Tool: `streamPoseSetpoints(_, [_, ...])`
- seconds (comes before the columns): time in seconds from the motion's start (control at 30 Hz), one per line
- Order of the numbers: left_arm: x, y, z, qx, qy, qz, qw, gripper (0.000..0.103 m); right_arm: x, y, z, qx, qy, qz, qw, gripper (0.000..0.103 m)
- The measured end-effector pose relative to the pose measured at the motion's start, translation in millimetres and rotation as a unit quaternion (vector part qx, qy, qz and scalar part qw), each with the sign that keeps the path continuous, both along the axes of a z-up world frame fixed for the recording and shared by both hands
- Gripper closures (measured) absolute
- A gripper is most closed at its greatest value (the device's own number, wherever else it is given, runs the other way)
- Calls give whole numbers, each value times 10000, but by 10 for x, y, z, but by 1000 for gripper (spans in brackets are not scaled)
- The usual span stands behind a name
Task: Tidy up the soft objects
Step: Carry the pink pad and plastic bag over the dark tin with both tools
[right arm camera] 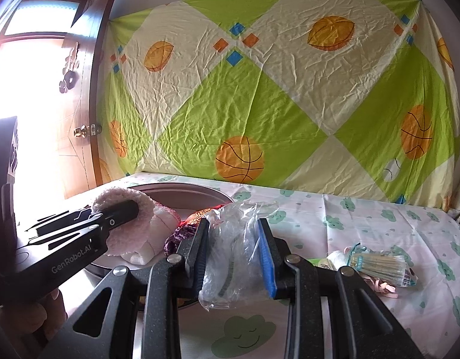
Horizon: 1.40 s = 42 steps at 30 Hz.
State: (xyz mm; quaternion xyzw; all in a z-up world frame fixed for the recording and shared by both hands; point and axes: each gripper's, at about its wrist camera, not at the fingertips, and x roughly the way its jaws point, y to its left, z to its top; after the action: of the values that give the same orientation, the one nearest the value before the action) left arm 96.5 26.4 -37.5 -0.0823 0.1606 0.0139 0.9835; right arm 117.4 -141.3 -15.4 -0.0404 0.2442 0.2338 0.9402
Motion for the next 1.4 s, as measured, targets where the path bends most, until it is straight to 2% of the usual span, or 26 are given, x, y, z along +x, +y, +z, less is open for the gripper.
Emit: streamPoseSetpoints(1.4, [-34,586,-24,-226,125,419,9988,85,6,479,-51,19,162,583,9982,70])
